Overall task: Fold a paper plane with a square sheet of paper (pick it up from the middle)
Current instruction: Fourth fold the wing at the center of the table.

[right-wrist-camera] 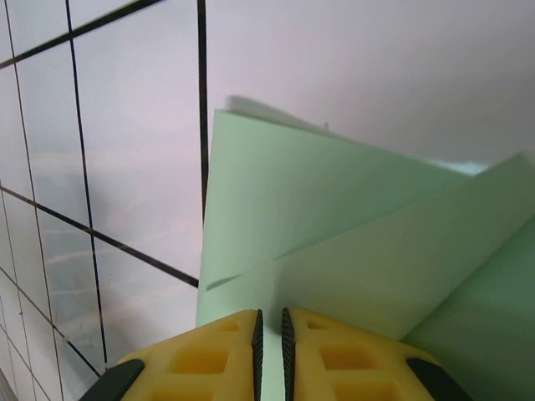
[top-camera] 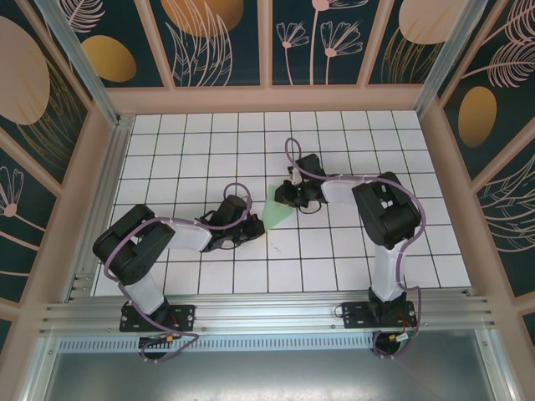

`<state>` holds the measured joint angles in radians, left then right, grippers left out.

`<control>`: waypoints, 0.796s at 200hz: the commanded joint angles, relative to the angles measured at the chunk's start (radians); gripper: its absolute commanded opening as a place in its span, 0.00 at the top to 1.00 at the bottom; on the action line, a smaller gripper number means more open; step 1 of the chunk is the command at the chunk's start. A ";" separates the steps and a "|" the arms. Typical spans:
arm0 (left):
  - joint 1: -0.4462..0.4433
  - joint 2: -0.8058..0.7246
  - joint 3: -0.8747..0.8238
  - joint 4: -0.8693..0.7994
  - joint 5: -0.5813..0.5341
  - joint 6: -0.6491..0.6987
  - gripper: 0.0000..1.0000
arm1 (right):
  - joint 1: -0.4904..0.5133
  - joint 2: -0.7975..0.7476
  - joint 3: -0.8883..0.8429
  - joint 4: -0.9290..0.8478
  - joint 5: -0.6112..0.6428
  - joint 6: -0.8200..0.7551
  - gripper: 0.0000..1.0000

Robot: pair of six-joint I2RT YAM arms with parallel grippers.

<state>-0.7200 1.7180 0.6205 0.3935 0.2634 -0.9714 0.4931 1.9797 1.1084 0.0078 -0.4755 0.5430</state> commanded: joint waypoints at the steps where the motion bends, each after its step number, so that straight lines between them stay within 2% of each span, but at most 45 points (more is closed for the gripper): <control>1: 0.002 0.029 -0.041 -0.123 -0.019 -0.005 1.00 | -0.023 0.026 0.055 0.004 0.024 -0.054 0.81; 30: 0.001 0.028 -0.043 -0.120 -0.023 -0.010 1.00 | -0.023 -0.005 0.056 0.009 -0.011 -0.065 0.81; 58: 0.000 0.026 -0.043 -0.119 -0.024 -0.015 1.00 | -0.021 -0.102 0.003 0.032 -0.046 -0.059 0.79; 85: 0.001 0.029 -0.042 -0.117 -0.025 -0.016 1.00 | 0.029 -0.164 -0.065 0.037 -0.056 -0.036 0.79; 125: 0.002 0.031 -0.042 -0.118 -0.026 -0.016 1.00 | 0.110 -0.177 -0.163 0.098 -0.053 0.063 0.86; 159: 0.001 0.032 -0.037 -0.119 -0.025 -0.014 1.00 | 0.143 -0.130 -0.149 0.077 -0.041 0.082 0.91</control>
<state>-0.7200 1.7180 0.6197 0.3943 0.2615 -0.9787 0.6262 1.8187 0.9508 0.0696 -0.5171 0.5873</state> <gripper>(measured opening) 0.064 0.109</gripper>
